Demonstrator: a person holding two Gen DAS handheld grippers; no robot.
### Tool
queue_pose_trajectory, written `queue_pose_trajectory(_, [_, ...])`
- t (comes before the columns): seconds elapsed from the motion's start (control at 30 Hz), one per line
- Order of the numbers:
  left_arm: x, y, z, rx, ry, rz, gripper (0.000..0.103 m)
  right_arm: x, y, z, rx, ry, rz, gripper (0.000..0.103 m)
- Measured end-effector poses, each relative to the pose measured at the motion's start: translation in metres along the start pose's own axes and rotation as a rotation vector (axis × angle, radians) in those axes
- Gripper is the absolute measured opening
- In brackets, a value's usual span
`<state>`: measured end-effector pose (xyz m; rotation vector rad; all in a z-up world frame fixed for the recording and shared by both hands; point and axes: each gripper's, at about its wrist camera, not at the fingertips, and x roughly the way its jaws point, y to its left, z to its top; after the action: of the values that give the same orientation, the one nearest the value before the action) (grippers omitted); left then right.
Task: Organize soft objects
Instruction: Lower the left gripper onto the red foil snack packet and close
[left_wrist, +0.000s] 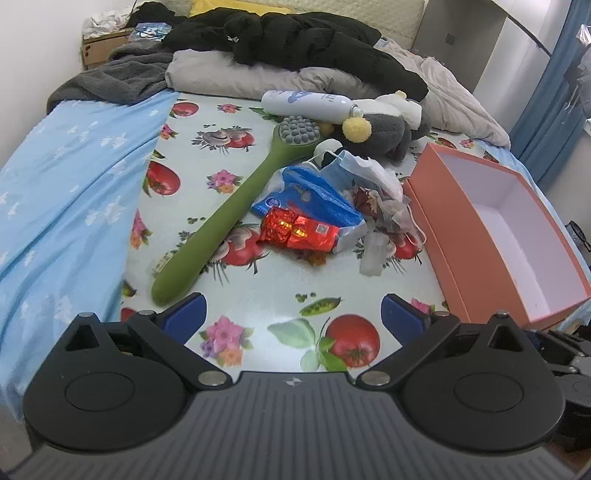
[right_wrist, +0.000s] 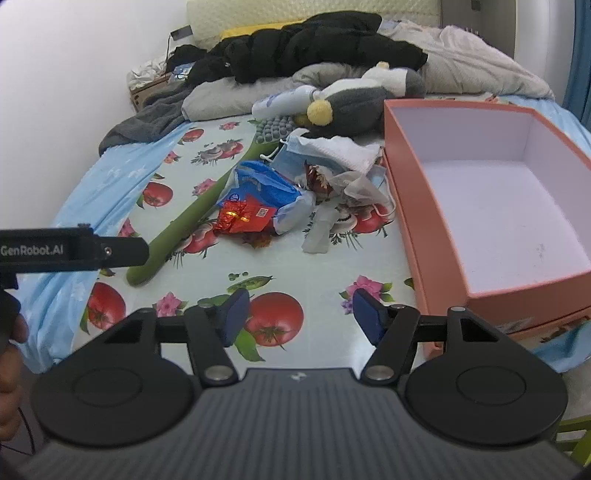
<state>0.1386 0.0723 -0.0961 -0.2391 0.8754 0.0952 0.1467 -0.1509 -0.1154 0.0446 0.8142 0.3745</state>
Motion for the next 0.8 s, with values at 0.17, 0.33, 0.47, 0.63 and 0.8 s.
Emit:
queue_pose_trajectory(0.17, [0.026,0.002,0.012,-0.003,0.007,-0.011,0.093,0.022,0.0,0.01,-0.015,-0.001,-0.001,0.055])
queue_pose_trajectory(0.33, [0.057,0.006,0.026,0.0,0.011,-0.03,0.085,0.053,-0.003,0.024,0.017,-0.004,-0.03,0.056])
queue_pose_trajectory(0.47, [0.089,0.014,0.037,-0.019,0.037,-0.034,0.08,0.084,-0.009,0.032,0.06,0.01,-0.046,0.056])
queue_pose_trajectory(0.63, [0.127,0.02,0.053,-0.023,0.048,-0.077,0.079,0.124,-0.017,0.041,0.079,0.024,-0.057,0.055])
queue_pose_trajectory(0.8, [0.167,0.022,0.068,0.004,0.068,-0.083,0.079,0.158,-0.028,0.049,0.09,0.039,-0.057,0.054])
